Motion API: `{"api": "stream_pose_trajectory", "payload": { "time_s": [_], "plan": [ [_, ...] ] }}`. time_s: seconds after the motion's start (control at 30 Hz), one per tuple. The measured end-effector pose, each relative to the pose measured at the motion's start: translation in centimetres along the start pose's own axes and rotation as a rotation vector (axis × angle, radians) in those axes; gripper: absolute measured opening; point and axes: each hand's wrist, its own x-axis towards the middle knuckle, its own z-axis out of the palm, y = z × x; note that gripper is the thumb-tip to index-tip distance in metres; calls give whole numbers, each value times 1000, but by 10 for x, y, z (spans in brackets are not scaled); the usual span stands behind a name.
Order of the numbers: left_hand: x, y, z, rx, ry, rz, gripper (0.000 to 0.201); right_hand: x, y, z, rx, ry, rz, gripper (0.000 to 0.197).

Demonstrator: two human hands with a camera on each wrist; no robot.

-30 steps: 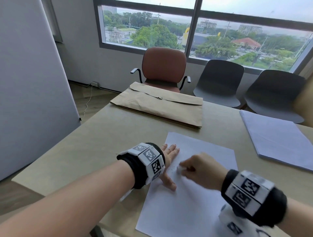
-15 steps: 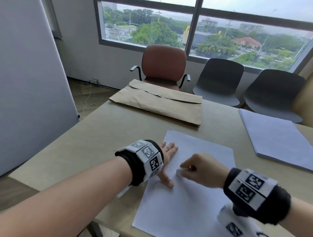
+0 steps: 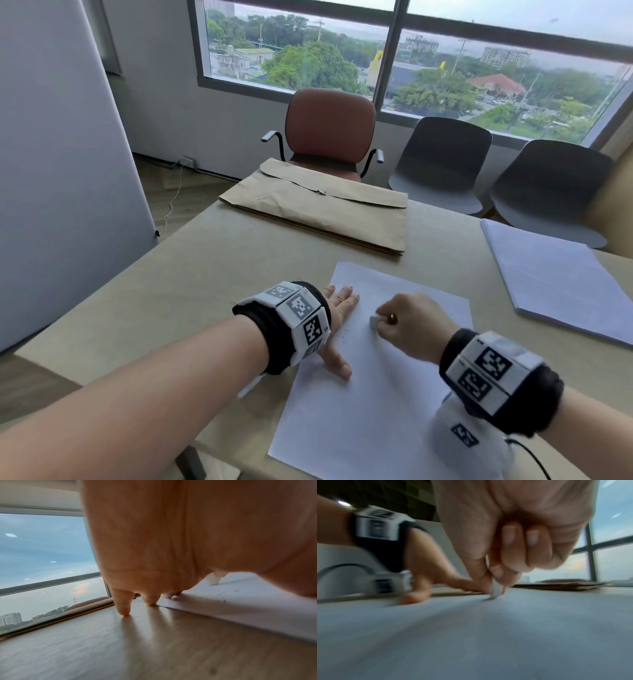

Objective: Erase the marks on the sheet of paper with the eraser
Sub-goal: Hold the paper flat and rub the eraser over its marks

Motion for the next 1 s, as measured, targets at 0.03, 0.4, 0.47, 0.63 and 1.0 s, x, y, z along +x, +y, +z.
{"api": "stream_pose_trajectory", "payload": {
  "time_s": [0.03, 0.4, 0.47, 0.63, 1.0],
  "plan": [
    [0, 0, 0, -2, 1, -1, 120, -6, -5, 5, -26, -4, -29, 42],
    [1, -1, 3, 9, 11, 0, 120, -15, -21, 10, -26, -37, -26, 43],
    [2, -2, 3, 7, 11, 2, 120, -15, -16, 8, -3, -58, -18, 43],
    [1, -1, 2, -9, 31, 10, 120, -3, -4, -5, -40, 19, 118, 43],
    [2, -2, 4, -5, 43, 20, 120, 11, 5, -6, 7, 34, 73, 40]
  ]
}}
